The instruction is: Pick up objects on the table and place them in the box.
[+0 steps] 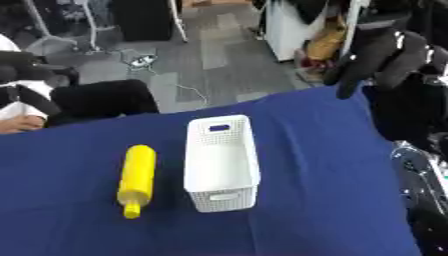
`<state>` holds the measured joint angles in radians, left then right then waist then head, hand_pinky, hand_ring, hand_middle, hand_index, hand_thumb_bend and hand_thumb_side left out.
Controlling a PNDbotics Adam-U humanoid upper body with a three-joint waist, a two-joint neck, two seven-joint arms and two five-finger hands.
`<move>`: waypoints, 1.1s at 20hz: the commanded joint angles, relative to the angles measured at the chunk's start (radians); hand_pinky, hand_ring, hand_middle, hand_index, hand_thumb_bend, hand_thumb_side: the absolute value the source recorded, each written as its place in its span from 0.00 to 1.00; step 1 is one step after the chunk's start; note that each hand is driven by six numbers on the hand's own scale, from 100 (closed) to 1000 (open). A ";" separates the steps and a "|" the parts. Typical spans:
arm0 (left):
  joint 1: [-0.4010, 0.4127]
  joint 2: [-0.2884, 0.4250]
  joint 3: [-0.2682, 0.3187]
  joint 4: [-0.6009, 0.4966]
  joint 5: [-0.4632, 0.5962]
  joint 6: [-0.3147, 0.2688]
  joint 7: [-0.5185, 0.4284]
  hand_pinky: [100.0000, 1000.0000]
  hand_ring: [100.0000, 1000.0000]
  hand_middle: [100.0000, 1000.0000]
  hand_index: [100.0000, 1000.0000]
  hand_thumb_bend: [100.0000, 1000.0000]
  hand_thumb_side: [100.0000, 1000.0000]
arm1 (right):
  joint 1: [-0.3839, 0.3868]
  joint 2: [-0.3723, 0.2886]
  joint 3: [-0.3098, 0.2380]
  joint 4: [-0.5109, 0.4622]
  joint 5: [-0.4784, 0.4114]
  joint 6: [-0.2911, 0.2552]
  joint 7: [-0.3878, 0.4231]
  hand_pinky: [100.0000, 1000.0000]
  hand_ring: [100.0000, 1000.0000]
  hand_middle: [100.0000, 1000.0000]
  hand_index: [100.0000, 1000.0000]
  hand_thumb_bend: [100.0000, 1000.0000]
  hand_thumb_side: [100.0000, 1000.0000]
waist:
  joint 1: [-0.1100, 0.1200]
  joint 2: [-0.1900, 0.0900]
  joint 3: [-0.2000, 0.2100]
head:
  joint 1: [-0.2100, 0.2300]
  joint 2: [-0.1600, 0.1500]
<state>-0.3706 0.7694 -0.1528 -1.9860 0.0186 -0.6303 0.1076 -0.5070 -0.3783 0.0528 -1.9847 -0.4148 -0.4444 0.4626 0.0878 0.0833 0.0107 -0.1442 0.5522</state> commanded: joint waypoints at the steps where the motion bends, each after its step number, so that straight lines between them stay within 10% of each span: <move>1: -0.031 0.097 0.013 -0.014 -0.033 -0.058 -0.047 0.60 0.76 0.85 0.86 0.21 0.76 | -0.005 -0.018 -0.002 -0.015 0.005 0.004 0.007 0.57 0.45 0.53 0.58 0.18 1.00 | 0.001 -0.014 -0.001 | 0.005 0.009; 22: -0.195 0.317 -0.017 -0.014 -0.509 -0.212 -0.114 0.94 0.83 0.90 0.81 0.50 0.61 | -0.004 -0.024 0.005 -0.015 0.015 0.018 0.043 0.57 0.45 0.53 0.58 0.18 1.00 | 0.013 -0.016 -0.015 | 0.062 0.033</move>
<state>-0.5487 1.0462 -0.1728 -1.9920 -0.4649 -0.8373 -0.0038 -0.5024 -0.3830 0.0591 -1.9847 -0.4015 -0.4262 0.5005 0.1031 0.0803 -0.0037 -0.0957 0.5786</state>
